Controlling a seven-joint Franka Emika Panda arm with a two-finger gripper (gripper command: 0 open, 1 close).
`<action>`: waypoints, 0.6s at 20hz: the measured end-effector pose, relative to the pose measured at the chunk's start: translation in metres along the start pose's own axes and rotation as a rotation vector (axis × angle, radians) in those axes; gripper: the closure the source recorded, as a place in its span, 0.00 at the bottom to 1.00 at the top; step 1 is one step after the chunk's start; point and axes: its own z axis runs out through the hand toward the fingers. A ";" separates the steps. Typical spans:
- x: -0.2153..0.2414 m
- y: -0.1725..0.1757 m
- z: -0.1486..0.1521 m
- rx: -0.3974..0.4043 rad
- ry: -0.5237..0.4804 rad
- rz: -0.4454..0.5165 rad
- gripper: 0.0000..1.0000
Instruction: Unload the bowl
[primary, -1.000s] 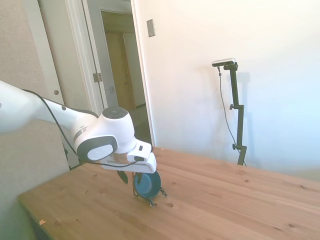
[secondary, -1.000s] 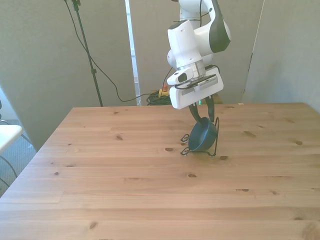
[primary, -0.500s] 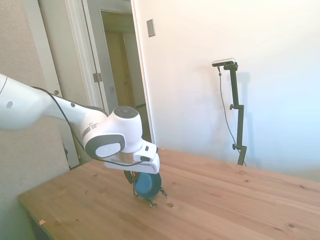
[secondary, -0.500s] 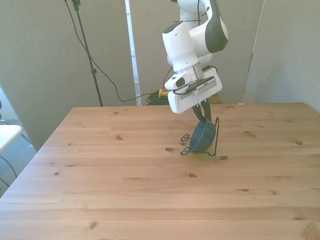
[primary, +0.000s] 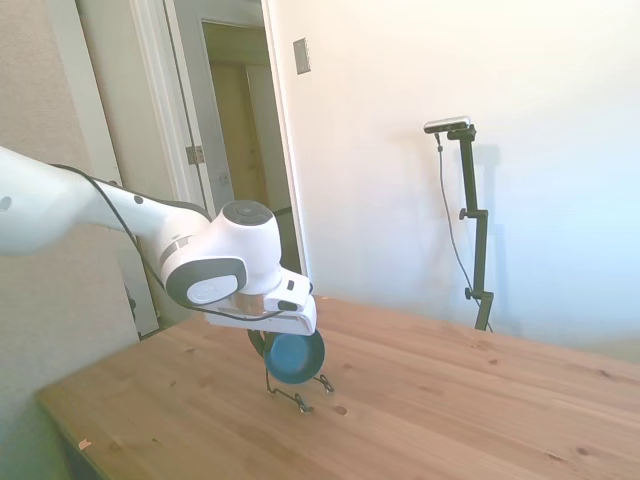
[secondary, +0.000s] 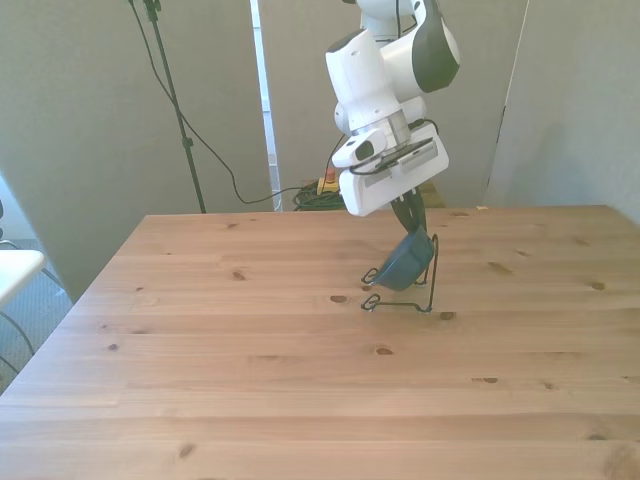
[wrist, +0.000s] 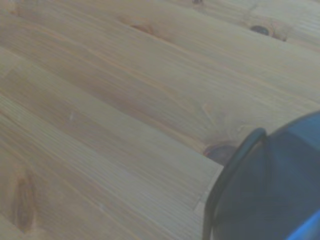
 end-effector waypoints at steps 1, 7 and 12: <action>-0.010 -0.002 -0.006 0.005 0.012 -0.003 1.00; -0.081 -0.024 -0.030 -0.013 0.086 0.017 1.00; -0.118 -0.031 -0.013 -0.114 0.082 0.092 1.00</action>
